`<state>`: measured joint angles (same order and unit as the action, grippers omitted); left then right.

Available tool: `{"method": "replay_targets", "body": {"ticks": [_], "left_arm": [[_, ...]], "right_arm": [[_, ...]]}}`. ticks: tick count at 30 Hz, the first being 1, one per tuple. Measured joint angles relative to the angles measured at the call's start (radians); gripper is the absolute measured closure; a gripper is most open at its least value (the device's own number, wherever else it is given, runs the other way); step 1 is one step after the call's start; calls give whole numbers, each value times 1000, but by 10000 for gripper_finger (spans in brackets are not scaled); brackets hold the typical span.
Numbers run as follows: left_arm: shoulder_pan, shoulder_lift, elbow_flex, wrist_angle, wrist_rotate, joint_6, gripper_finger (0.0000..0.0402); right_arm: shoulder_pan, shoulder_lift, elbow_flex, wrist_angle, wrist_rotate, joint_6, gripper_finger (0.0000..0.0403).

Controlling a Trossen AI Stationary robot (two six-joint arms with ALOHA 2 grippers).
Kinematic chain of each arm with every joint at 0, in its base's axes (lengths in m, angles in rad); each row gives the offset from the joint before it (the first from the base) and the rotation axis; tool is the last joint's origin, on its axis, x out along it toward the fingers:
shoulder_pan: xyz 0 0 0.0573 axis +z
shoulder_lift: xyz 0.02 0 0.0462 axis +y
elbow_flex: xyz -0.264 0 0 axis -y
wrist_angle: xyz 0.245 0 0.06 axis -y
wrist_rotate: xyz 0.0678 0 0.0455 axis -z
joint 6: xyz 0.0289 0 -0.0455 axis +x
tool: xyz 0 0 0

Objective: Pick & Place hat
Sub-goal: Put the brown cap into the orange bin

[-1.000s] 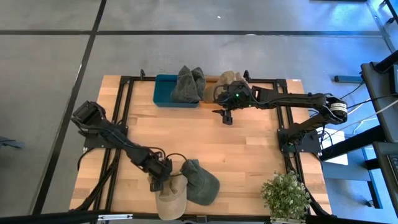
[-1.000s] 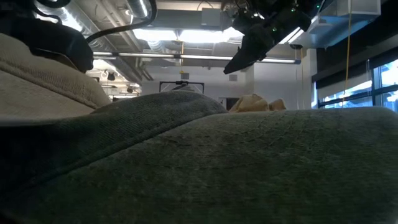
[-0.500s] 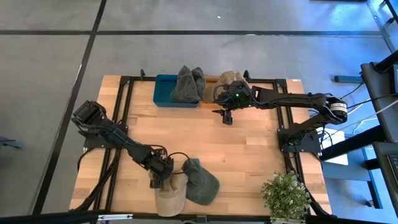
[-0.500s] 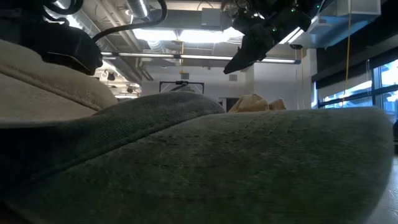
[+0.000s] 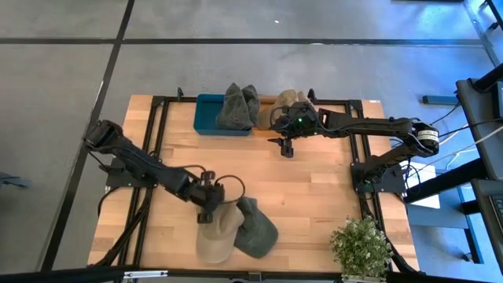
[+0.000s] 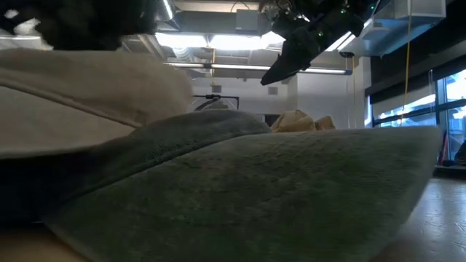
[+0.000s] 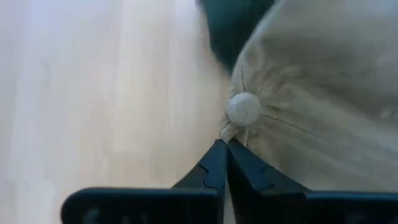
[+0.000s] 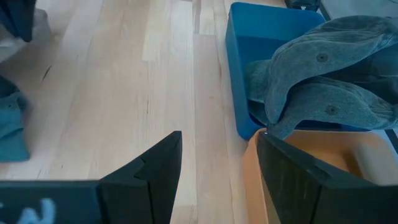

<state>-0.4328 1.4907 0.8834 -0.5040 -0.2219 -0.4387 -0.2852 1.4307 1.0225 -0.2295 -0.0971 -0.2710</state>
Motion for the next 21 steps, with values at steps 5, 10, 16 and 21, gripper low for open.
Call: {"method": "replay_targets", "body": {"ticks": [5,10,16,21], "left_arm": [[55,-44,39,0,-65,107,399],[117,-55,95,4,-195,238,399],[206,-55,127,61,-281,348,399],[263,-55,128,142,-240,462,399]], "right_arm": [[0,0,0,1,-3,44,194],[1,0,0,54,-57,146,194],[2,0,0,137,-235,244,194],[61,0,1,196,-288,149,194]]}}
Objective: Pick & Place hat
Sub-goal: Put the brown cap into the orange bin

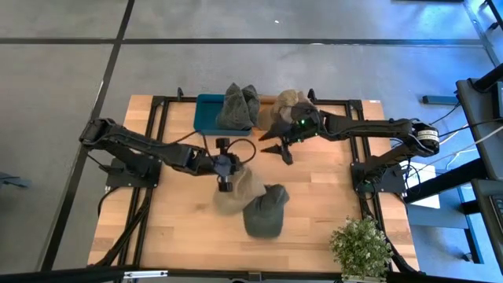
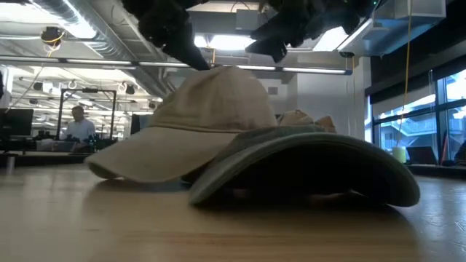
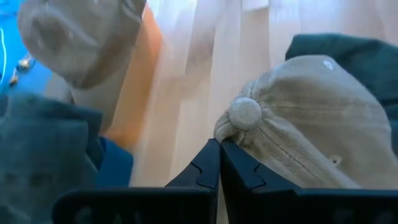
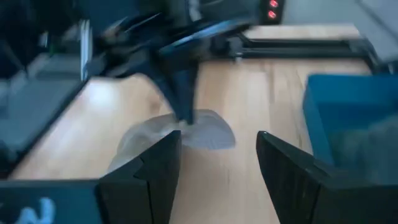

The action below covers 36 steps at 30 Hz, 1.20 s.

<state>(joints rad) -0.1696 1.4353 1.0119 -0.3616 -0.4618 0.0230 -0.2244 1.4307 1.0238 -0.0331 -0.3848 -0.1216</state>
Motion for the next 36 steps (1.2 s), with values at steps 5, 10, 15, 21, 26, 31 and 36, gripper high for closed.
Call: {"method": "replay_targets", "body": {"ticks": [5,10,15,21,26,31,36], "left_arm": [[32,0,0,73,59,110,399],[47,0,0,126,94,131,399],[49,0,0,169,100,131,399],[48,0,0,179,101,131,399],[47,0,0,187,122,130,399],[47,-1,0,215,140,130,399],[46,-1,0,226,146,129,399]], "right_arm": [[90,10,0,-12,43,-217,194],[131,9,0,7,43,-276,194],[132,40,0,65,36,-279,194],[132,112,-1,95,-32,-303,194],[132,116,-1,106,-24,-334,194],[134,117,-1,112,15,-381,194],[147,125,-1,111,31,-393,205]]}}
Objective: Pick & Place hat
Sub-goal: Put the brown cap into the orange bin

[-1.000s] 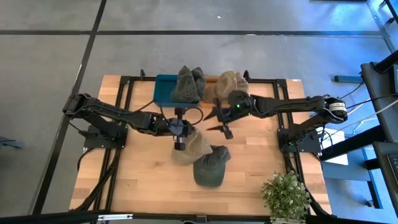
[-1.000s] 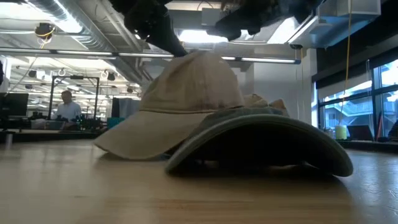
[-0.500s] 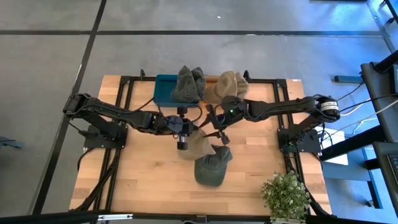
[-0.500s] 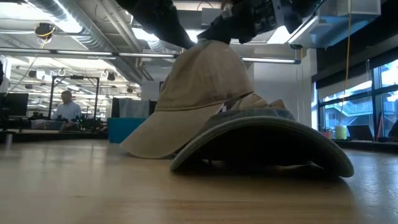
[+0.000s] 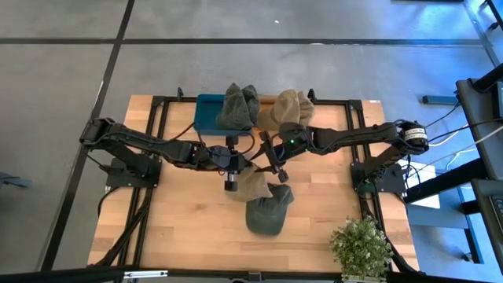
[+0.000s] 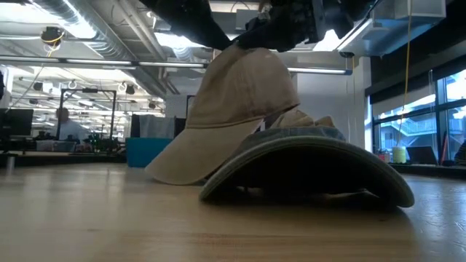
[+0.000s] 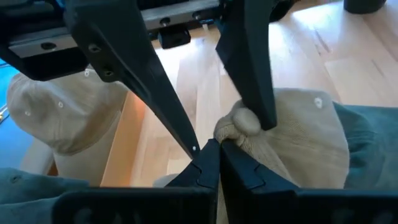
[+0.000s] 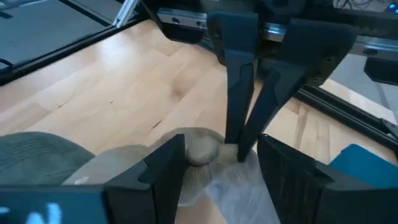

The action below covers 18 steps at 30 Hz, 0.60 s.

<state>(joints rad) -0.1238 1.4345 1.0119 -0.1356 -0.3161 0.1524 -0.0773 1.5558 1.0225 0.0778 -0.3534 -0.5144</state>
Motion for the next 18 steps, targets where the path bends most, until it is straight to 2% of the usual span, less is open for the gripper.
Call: {"method": "replay_targets", "body": {"ticks": [12,18], "left_arm": [[0,-2,0,-4,13,-12,399],[0,-2,0,-8,4,-25,393]], "right_arm": [[1,4,0,-21,22,-48,347],[1,4,-1,-25,20,-45,365]]}}
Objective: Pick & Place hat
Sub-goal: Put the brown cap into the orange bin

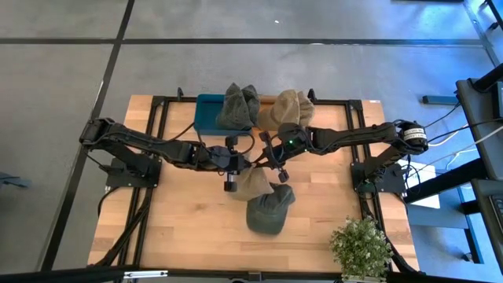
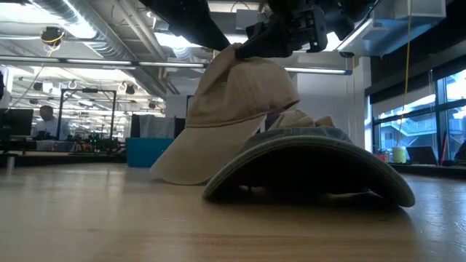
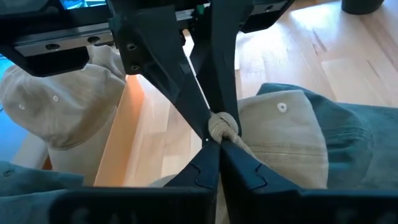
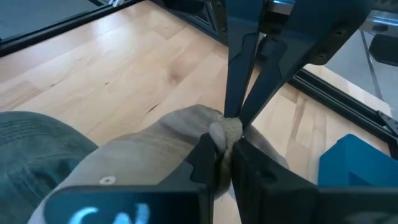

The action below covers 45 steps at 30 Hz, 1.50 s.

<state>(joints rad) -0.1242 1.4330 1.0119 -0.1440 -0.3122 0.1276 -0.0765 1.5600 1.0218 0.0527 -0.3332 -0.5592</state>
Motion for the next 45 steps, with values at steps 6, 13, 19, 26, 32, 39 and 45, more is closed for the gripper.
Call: {"method": "replay_targets", "body": {"ticks": [6,13,19,26,32,39,45], "left_arm": [[0,0,0,-6,-1,-1,381],[2,-17,4,-26,-21,32,326],[13,-76,-5,-118,-77,-14,284],[35,-167,-112,-104,-89,-90,280],[37,-212,-164,-43,-116,-115,282],[41,-210,-193,21,-115,-80,284],[42,-208,-195,18,-115,-87,285]], "right_arm": [[0,-3,0,-9,2,5,368],[1,-33,33,-78,1,30,368],[-5,-76,94,-172,-1,85,371],[-29,-152,225,-351,215,103,372],[-80,-222,343,-472,435,87,373],[-184,-231,375,-484,550,84,373],[-307,-195,341,-488,550,84,373]]}}
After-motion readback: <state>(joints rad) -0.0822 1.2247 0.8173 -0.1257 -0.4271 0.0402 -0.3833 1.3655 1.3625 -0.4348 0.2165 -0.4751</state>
